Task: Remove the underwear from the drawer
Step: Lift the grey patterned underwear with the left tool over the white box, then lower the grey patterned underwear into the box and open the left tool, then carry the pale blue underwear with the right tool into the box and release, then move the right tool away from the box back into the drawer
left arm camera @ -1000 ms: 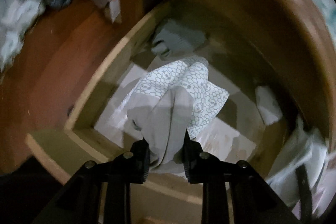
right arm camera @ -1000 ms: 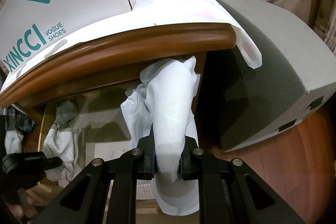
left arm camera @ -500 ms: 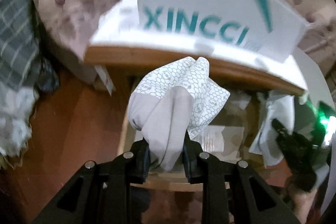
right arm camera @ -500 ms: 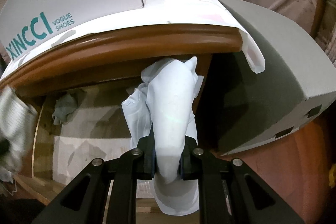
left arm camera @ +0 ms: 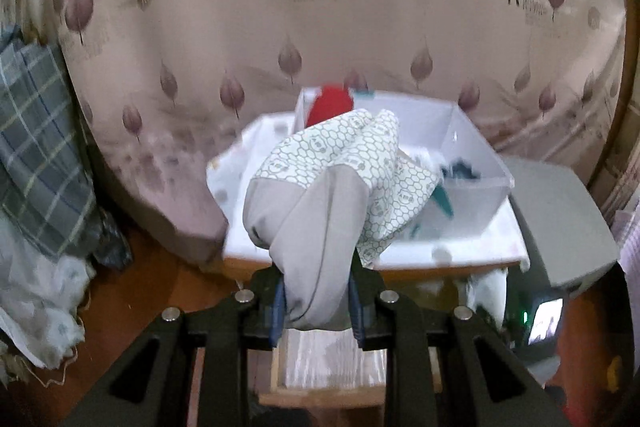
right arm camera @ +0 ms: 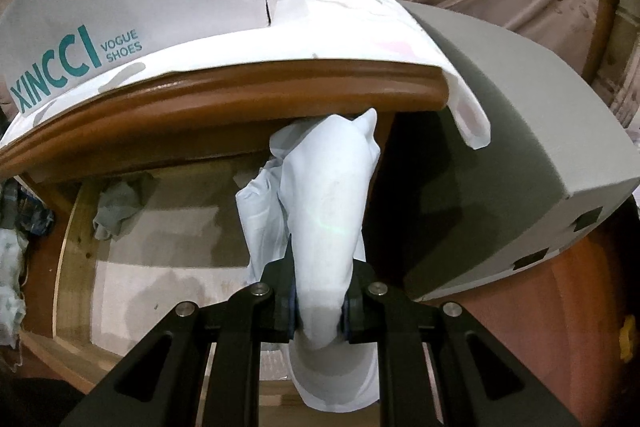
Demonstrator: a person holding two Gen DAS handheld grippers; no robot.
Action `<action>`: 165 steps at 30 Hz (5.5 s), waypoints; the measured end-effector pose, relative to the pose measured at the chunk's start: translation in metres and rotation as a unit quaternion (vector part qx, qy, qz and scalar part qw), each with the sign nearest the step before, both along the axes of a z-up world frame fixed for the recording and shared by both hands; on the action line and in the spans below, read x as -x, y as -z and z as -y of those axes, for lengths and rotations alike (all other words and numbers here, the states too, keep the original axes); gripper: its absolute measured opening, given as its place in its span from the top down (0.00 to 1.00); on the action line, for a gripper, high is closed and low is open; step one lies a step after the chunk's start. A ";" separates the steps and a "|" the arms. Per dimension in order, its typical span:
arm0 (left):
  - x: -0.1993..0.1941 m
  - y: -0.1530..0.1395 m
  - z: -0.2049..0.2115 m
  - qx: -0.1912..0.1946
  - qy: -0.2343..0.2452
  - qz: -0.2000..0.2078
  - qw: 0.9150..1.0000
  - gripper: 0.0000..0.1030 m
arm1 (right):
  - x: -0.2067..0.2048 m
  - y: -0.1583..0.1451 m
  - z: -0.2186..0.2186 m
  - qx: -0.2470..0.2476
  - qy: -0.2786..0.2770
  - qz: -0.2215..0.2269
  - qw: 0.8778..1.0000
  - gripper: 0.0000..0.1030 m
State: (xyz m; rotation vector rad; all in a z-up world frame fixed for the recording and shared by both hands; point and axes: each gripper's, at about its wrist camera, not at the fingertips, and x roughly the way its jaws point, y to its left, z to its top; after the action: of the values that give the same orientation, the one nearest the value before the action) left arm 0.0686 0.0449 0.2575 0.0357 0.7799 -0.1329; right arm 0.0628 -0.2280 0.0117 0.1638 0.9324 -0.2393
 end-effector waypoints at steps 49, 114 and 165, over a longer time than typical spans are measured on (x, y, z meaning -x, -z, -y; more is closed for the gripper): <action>-0.197 0.064 0.104 -0.027 0.064 -0.120 0.990 0.64 | 0.027 -0.020 0.000 -0.025 0.010 0.037 0.999 0.86; -0.070 0.204 -0.123 0.013 -0.295 -0.113 0.949 0.37 | 0.052 -0.174 -0.028 -0.059 -0.136 0.053 0.988 0.86; -0.072 0.204 -0.134 -0.004 -0.310 -0.119 0.943 0.36 | -0.152 -0.249 -0.077 0.157 -0.169 0.120 0.966 0.34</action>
State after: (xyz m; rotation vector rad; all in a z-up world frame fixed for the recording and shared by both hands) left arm 0.1411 0.1792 0.0537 -0.2225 0.9993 0.4745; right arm 0.2150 -0.1508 0.2608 -0.2552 0.6578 -0.0460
